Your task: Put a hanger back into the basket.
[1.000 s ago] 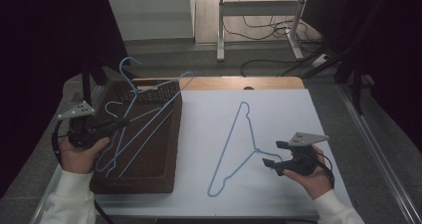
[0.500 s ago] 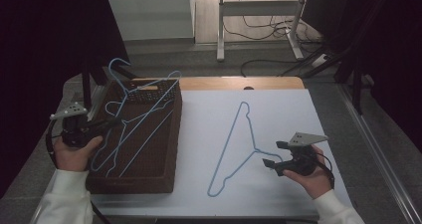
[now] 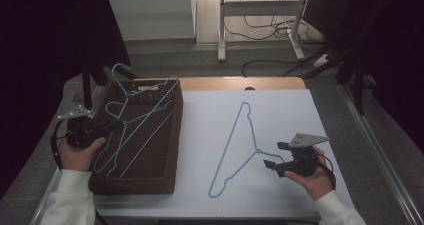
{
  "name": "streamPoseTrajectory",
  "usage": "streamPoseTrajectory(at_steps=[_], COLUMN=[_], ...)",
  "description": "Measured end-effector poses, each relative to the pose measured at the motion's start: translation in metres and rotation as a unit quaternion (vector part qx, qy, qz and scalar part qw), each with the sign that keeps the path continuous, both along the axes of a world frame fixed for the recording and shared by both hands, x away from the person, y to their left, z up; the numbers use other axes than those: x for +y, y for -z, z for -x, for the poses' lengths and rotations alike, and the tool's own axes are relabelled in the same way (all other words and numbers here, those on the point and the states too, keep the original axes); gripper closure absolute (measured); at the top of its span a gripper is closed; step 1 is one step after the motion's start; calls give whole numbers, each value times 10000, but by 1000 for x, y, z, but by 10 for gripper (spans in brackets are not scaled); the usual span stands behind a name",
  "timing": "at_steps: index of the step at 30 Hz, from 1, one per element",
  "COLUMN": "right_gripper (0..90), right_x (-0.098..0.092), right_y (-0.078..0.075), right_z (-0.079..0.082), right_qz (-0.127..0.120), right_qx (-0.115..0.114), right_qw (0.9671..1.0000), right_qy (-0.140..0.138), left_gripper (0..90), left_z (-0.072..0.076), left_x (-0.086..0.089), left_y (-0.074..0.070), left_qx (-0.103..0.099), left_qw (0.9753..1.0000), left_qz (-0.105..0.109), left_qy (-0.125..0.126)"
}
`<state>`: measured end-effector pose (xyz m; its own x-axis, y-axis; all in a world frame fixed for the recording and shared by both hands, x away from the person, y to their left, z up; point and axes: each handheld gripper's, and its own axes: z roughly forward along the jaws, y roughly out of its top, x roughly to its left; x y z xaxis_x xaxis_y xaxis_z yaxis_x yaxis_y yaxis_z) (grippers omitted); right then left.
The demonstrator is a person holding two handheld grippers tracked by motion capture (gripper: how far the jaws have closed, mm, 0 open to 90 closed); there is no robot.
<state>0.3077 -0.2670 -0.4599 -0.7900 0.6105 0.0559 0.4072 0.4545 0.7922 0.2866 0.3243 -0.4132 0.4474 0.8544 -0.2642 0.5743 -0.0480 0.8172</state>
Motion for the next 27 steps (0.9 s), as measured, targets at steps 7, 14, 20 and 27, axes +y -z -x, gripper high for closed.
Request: streamPoseTrajectory(at_steps=[7,14,20,27], right_gripper=[159,159,159,159], right_x=[0,-1,0,1], right_y=[0,-1,0,0], right_z=[0,0,0,0], right_qz=[-7,-8,5,2], right_qx=[1,3,0,-4], right_qw=[10000,10000,10000,10000], right_qy=[1,11,-11,-2], left_gripper=[866,866,866,864], left_z=[1,4,-2,-3], left_x=[0,7,2,2], left_y=[3,4,13,19], left_qx=[13,71,216,292], left_qw=[10000,10000,9998,9995], left_qz=[-4,41,-10,-56], left_qy=[-10,-33,-1,-48])
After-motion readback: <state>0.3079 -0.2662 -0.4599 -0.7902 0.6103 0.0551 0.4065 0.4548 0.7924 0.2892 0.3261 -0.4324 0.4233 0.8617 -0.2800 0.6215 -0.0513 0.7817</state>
